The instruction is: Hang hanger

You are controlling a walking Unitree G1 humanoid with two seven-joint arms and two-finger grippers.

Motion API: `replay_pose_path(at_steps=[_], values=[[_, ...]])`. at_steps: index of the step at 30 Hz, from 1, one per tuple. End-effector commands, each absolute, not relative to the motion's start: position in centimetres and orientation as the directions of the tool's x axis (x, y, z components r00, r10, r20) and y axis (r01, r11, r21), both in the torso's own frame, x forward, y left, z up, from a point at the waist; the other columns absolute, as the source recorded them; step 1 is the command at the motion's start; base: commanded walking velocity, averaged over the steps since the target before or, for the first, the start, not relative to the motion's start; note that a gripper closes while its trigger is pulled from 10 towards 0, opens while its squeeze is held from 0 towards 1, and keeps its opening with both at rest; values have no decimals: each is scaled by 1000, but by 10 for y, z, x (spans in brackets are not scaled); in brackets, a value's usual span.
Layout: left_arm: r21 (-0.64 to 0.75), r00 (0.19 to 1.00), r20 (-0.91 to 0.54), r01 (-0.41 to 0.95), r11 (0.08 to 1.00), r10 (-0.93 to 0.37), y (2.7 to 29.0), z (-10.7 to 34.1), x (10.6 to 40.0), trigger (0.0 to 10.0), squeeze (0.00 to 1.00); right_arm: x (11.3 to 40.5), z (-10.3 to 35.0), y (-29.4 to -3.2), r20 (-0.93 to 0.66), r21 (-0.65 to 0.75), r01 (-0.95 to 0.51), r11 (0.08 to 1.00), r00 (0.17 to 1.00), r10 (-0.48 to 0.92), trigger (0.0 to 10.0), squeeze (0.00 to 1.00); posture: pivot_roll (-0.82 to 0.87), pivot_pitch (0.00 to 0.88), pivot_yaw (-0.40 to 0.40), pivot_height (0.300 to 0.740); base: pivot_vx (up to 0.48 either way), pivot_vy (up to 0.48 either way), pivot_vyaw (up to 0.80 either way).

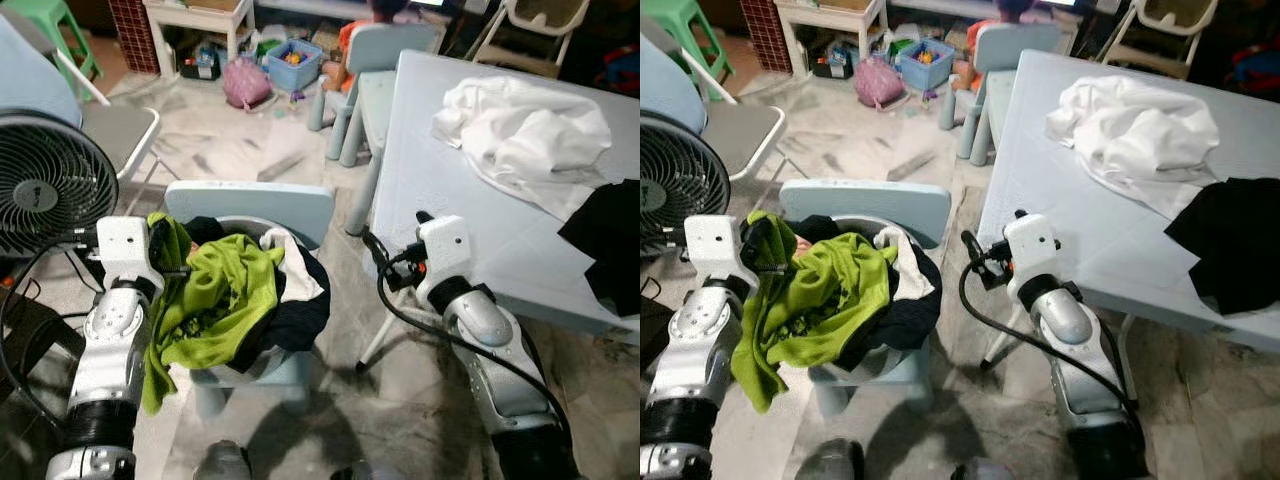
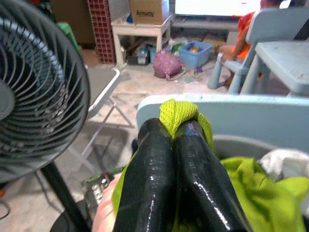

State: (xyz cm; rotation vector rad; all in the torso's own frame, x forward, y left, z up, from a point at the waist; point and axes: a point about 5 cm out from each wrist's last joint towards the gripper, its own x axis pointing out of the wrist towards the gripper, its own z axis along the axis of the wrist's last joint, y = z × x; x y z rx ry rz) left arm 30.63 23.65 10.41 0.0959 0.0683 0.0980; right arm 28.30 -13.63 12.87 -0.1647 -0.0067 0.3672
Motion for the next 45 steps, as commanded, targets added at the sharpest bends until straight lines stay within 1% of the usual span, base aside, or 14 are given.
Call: replay_pose_path(at_steps=[1, 7, 11, 18, 19, 22, 25, 30, 31, 37, 41, 43, 44, 45], values=[[118, 993, -65, -90, 989, 98, 240, 111, 316, 10000, 0, 281, 131, -142, -25, -172, -340, 925, 940, 341, 10000, 0, -34, 90, -92, 740, 0, 0, 0], [157, 998, -36, -45, 987, 51, 238, 137, 353, 10000, 0, 276, 131, -150, -39, -186, -327, 926, 945, 326, 10000, 0, -66, 111, -91, 740, 0, 0, 0], [162, 999, 36, 9, 987, -15, 217, 175, 384, 10000, 0, 273, 131, -156, -47, -196, -308, 931, 951, 305, 10000, 0, -90, 126, -89, 740, 0, 0, 0], [76, 963, 193, 176, 981, -188, 154, 246, 416, 10000, 0, 266, 133, -160, -58, -208, -294, 933, 956, 288, 10000, 0, -119, 140, -83, 740, 0, 0, 0], [76, 963, 193, 176, 981, -188, 154, 246, 416, 10000, 0, 266, 133, -160, -58, -208, -294, 933, 956, 288, 10000, 0, -119, 140, -83, 740, 0, 0, 0], [37, 915, 237, 326, 945, -325, 114, 255, 416, 10000, 0, 265, 134, -164, -62, -217, -278, 936, 960, 271, 10000, 0, -132, 145, -80, 740, 0, 0, 0], [30, 902, 247, 358, 933, -354, 100, 253, 414, 10000, 0, 263, 134, -166, -66, -220, -276, 936, 961, 268, 10000, 0, -135, 146, -80, 740, 0, 0, 0], [50, 911, 237, 335, 941, -337, 103, 243, 413, 10000, 0, 263, 134, -165, -72, -220, -276, 935, 961, 267, 10000, 0, -129, 146, -85, 740, 0, 0, 0], [103, 957, 176, 217, 971, -233, 133, 218, 410, 10000, 0, 264, 134, -164, -76, -220, -283, 934, 959, 273, 10000, 0, -125, 147, -87, 740, 0, 0, 0], [164, 1000, 3, 17, 986, -18, 201, 163, 392, 10000, 0, 266, 131, -161, -87, -215, -294, 931, 956, 282, 10000, 0, -93, 145, -98, 740, 0, 0, 0], [165, 991, -135, 34, 986, -11, 211, 133, 381, 10000, 0, 268, 131, -157, -87, -213, -306, 928, 952, 294, 10000, 0, -85, 140, -104, 740, 0, 0, 0], [165, 968, -247, 76, 983, -33, 210, 111, 372, 10000, 545, 270, 132, -156, -85, -214, -311, 926, 950, 299, 10000, 0, -82, 133, -108, 740, 0, 0, 0], [159, 960, -277, 84, 984, -37, 209, 104, 369, 10000, 1000, 272, 132, -155, -84, -215, -313, 925, 950, 302, 10000, 0, -81, 129, -110, 740, 0, 0, 0], [153, 955, -295, 82, 985, -34, 210, 99, 367, 10000, 1000, 272, 132, -155, -83, -217, -315, 924, 949, 304, 10000, 0, -81, 129, -110, 740, 0, 0, 0]])
